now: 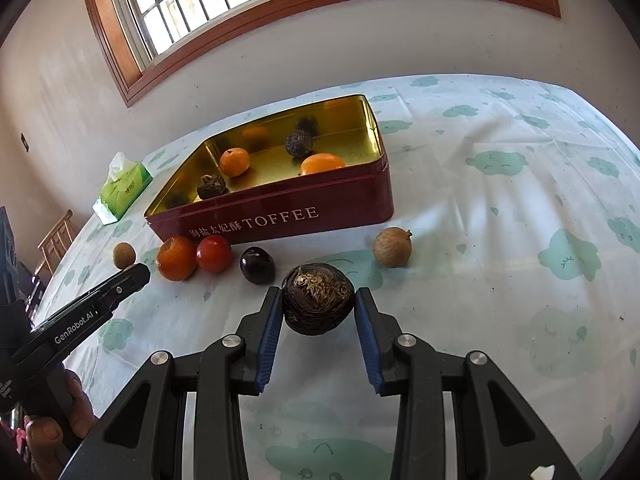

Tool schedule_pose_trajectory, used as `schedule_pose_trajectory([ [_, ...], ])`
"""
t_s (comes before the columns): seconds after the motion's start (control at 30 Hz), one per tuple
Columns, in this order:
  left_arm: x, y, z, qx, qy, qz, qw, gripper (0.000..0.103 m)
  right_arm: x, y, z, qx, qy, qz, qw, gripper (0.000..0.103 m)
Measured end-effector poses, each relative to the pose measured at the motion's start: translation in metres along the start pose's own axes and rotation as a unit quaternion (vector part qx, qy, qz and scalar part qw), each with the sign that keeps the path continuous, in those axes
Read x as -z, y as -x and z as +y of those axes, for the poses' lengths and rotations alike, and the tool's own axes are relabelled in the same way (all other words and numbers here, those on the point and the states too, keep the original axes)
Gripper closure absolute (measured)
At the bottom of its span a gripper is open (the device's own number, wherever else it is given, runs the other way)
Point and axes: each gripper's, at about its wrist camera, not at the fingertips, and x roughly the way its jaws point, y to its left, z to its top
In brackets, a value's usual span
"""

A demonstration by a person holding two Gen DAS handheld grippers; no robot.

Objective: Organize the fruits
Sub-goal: 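Grasp a dark brown wrinkled fruit with the right tool while the left tool grasps two tan round fruits, then lift both held fruits and carry them over the TOFFEE tin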

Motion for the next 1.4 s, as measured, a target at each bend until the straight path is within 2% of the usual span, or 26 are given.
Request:
schedule_pose_trajectory([
  [0.27, 0.002, 0.010, -0.017, -0.034, -0.046, -0.028, 0.9980, 0.077, 0.001, 0.000, -0.007, -0.008, -0.015, 0.001, 1.000, 0.069],
  [0.43, 0.003, 0.014, -0.024, -0.043, -0.064, -0.038, 0.9963, 0.077, 0.001, 0.001, -0.008, -0.012, -0.017, 0.000, 1.000, 0.069],
  [0.8, 0.003, 0.014, -0.025, -0.049, -0.063, -0.039, 0.9961, 0.077, 0.001, 0.004, -0.007, -0.013, -0.016, -0.008, 1.000, 0.069],
  [1.2, 0.003, 0.015, -0.023, -0.050, -0.061, -0.040, 0.9961, 0.077, 0.003, 0.017, 0.024, 0.011, 0.061, -0.041, 0.997, 0.069],
  [1.4, 0.003, 0.015, -0.023, -0.049, -0.060, -0.040, 0.9961, 0.077, 0.003, 0.018, 0.023, 0.013, 0.058, -0.047, 0.997, 0.069],
])
